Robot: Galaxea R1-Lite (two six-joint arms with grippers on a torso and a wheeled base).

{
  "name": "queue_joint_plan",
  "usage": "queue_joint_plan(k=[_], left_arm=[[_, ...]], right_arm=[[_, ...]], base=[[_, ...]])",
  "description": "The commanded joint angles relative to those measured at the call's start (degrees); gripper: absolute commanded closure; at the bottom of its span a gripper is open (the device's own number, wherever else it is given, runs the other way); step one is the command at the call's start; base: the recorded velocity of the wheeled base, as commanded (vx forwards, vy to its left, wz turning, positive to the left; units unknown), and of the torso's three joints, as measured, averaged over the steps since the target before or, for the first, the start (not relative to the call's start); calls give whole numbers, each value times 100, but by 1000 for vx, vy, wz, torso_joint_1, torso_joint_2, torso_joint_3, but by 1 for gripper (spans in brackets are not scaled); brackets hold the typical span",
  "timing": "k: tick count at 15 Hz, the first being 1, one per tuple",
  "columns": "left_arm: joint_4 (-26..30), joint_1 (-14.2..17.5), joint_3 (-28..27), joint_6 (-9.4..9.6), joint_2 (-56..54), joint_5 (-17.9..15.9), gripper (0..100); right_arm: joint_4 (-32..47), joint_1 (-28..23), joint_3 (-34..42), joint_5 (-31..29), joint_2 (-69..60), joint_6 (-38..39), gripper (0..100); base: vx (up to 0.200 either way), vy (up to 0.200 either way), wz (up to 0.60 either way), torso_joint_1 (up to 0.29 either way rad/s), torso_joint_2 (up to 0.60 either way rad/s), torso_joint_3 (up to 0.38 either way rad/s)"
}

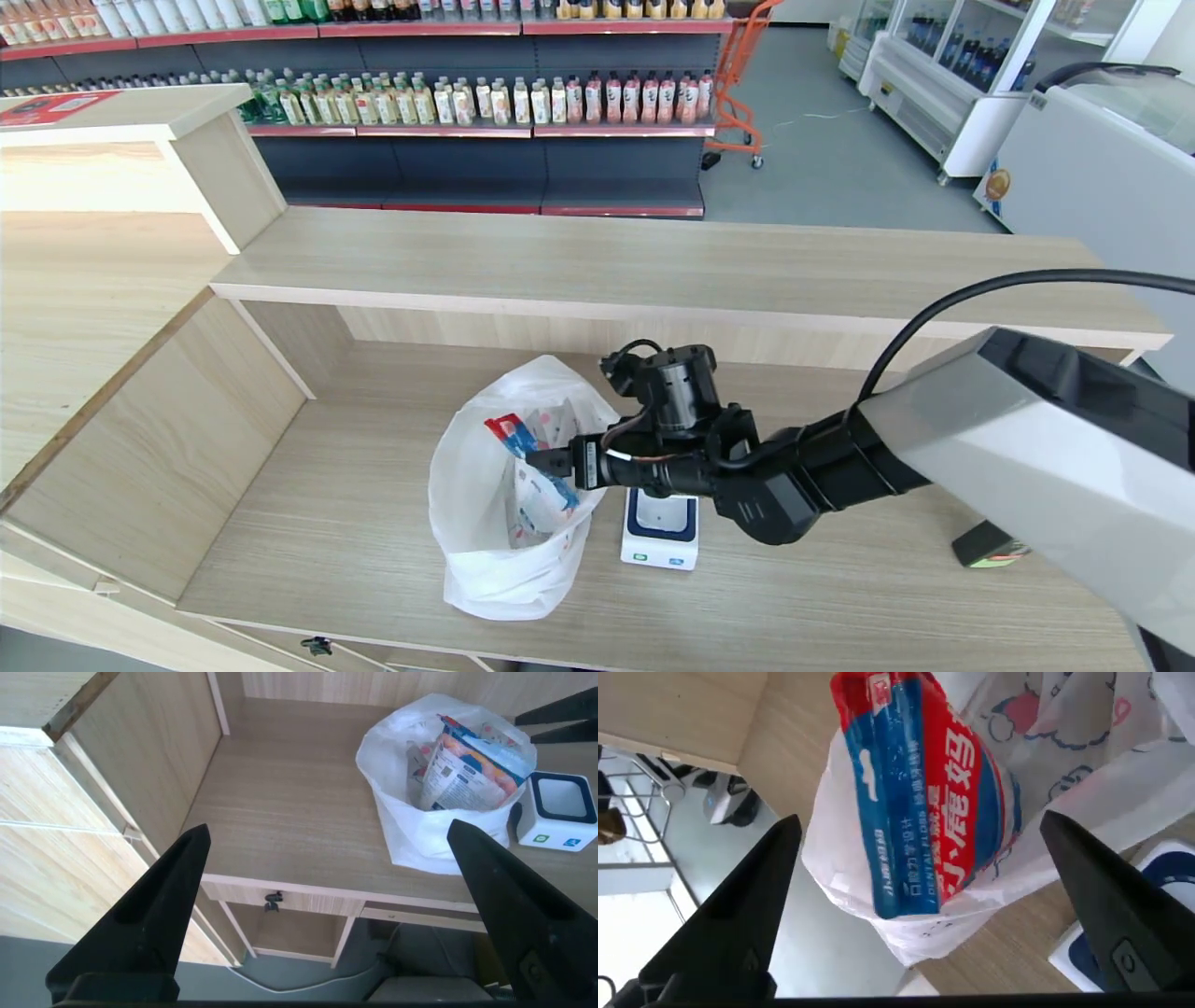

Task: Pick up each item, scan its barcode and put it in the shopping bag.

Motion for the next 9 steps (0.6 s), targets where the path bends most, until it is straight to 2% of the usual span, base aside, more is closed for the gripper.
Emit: queue_joint_plan(k=[1,2,4,5,6,7,8,9], left_arm=[[0,3,-6,-1,-1,1,0],[0,3,2,-1,-1,1,0],[0,3,2,-1,-1,1,0],[0,3,2,-1,-1,1,0],[0,3,-6,-1,-1,1,0],[0,3,-6,-1,-1,1,0],[0,3,2,-1,-1,1,0],[0,3,2,-1,-1,1,0]], right_arm=[[12,-742,1048,30,-870,170,0],[21,-1111,1418,74,-1212,231,0],[223,-1858,2314,566,-2557,310,0],[495,-2042,2595,628,-3269,302,0],[1330,-2289,2894,619,-4456,135,0],[2429,-2675,3026,601,-5326,-410,0],[3457,-3185,3149,549,-5959,-1122,0],[4055,-3827,3342,355,-6345,-1878,0]], base=[[0,0,0,0,0,0],[0,0,0,0,0,0],[0,0,0,0,0,0],[0,0,0,0,0,0],[0,0,0,0,0,0],[0,0,0,0,0,0],[0,0,0,0,0,0],[0,0,0,0,0,0]])
